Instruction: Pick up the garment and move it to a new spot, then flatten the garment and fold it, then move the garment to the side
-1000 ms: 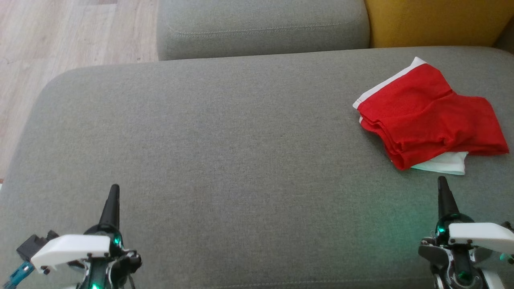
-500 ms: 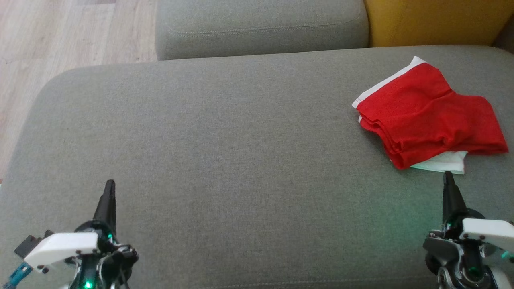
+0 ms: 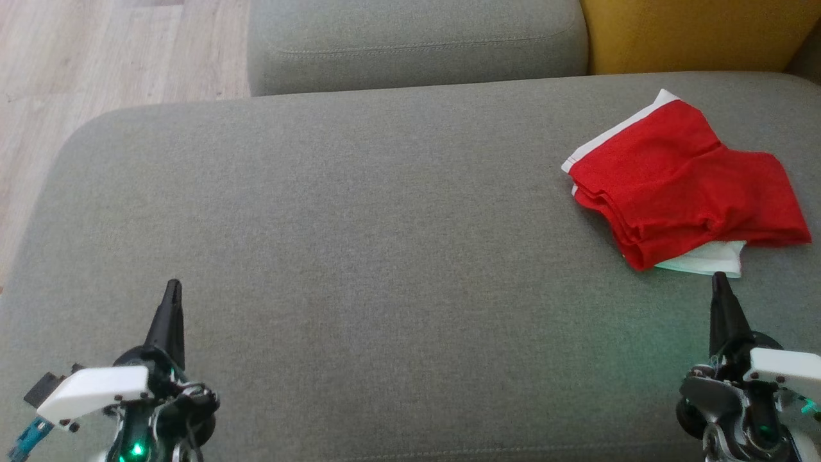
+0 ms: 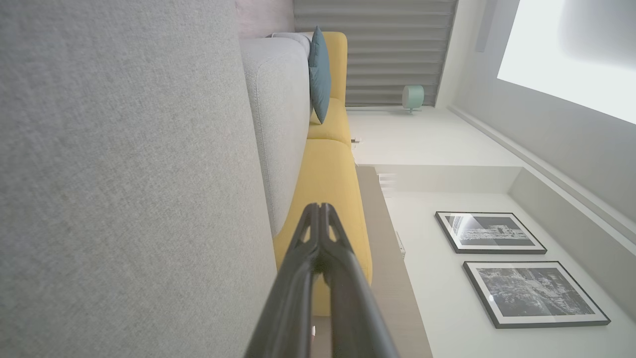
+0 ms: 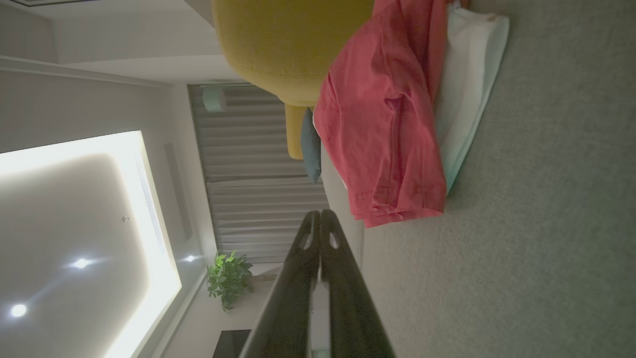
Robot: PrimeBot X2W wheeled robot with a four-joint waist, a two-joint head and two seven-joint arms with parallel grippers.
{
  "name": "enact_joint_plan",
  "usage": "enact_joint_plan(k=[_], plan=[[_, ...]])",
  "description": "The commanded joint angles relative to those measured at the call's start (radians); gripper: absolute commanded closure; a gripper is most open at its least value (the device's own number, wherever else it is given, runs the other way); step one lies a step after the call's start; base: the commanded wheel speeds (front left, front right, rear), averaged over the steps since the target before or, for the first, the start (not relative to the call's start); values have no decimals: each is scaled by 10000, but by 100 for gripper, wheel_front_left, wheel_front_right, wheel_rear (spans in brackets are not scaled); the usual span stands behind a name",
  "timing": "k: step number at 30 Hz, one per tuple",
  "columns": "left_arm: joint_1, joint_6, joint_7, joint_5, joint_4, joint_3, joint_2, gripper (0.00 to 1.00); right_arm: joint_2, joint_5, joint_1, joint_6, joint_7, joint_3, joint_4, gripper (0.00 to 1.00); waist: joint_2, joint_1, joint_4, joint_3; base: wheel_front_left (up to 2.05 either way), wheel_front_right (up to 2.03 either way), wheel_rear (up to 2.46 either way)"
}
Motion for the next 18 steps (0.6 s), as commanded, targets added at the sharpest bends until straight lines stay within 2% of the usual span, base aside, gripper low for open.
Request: enact_joint_plan(k=[1,18], plan=[[-542,-75,80,-96,-290,364,181,100,-123,69,-525,-6,46,178,-380,100,0,0,1,0,0,0,0],[-542,-75,79,-97,-291,363,181,100,-103,46,-527,-6,69,149,-379,100,0,0,1,0,0,0,0]])
